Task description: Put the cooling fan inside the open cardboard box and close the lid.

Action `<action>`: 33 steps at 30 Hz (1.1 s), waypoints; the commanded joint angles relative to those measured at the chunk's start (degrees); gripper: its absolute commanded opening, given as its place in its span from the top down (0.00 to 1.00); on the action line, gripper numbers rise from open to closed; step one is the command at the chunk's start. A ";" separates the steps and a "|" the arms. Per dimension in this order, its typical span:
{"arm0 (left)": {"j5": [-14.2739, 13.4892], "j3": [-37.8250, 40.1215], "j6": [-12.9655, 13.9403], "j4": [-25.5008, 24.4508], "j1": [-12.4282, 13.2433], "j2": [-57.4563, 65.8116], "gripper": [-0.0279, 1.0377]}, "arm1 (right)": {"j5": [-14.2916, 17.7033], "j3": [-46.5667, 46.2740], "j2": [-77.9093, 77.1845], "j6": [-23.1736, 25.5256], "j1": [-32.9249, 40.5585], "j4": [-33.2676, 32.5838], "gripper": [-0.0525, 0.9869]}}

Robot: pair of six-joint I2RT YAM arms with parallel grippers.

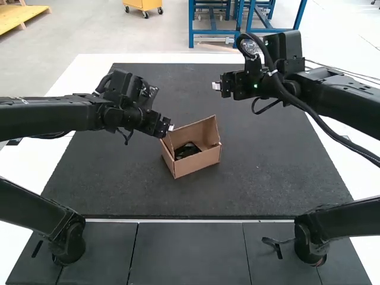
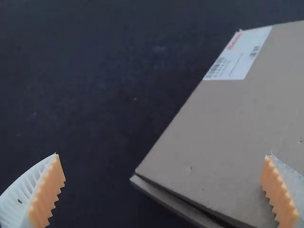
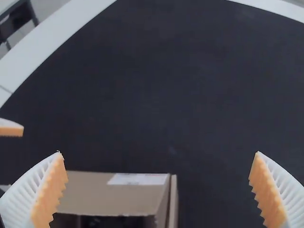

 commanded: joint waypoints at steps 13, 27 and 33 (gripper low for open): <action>1.09 -4.01 1.70 4.30 0.28 0.16 0.06 | -2.62 0.05 -0.36 2.03 -0.74 -0.75 0.10; 1.26 -3.13 1.62 7.64 -0.07 5.52 0.06 | -3.06 -0.21 -1.50 2.29 -1.18 -1.72 0.10; 1.26 -3.66 1.79 7.55 -0.07 5.70 0.06 | -3.06 -0.12 -1.50 2.29 -1.18 -1.72 0.10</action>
